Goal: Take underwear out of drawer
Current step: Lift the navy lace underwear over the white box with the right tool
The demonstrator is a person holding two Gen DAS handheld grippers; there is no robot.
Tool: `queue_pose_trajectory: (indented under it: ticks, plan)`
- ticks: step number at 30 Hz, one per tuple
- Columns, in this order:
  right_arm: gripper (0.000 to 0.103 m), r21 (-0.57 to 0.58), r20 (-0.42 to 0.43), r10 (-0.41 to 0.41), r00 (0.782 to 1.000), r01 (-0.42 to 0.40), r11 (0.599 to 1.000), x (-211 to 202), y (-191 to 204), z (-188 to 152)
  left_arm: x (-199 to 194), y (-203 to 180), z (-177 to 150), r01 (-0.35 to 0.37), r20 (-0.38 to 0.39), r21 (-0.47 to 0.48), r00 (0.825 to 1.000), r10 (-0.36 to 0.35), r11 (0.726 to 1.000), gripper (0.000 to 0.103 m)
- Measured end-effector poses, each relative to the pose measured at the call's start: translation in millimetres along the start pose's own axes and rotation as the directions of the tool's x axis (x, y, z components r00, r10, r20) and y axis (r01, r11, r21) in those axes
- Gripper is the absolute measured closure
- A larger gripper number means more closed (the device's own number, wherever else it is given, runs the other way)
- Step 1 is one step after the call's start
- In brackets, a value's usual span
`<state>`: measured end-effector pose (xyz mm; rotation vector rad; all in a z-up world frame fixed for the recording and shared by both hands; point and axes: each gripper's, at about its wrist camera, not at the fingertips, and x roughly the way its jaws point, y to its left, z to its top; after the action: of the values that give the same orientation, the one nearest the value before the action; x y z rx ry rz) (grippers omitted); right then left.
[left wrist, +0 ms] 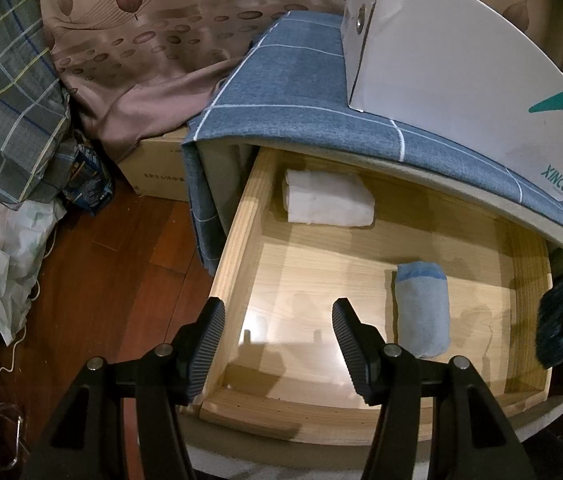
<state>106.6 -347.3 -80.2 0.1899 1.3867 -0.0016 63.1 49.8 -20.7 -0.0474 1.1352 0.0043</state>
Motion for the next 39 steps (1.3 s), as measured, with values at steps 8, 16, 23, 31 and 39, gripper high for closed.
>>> queue_pose_trajectory:
  ticks: [8,16,23,31,39]
  plan:
    - [0.089,-0.035,0.126,0.034,0.991,-0.03,0.999,-72.2,13.1,22.4,-0.2,1.5,-0.2,-0.001,0.003,-0.006,1.0,0.001,1.0,0.046]
    - [0.089,-0.059,0.278,0.05,0.959,-0.035,0.998,-140.7,38.4,69.3,0.7,3.0,-0.5,-0.009,0.005,-0.013,1.0,0.009,1.0,0.046]
    - [0.089,-0.07,0.377,0.041,0.925,-0.016,0.997,-163.8,66.7,118.2,0.1,6.0,-1.4,-0.01,0.009,-0.02,1.0,0.01,1.0,0.046]
    - [0.089,-0.075,0.369,-0.009,0.929,0.039,0.996,-141.9,89.5,156.0,-0.4,9.9,-0.9,-0.005,0.009,-0.032,1.0,0.005,0.999,0.046]
    - [0.088,-0.074,0.295,-0.03,0.955,0.054,0.996,-98.3,93.8,175.7,-0.7,10.7,-1.0,-0.004,0.01,-0.035,1.0,0.005,0.999,0.046]
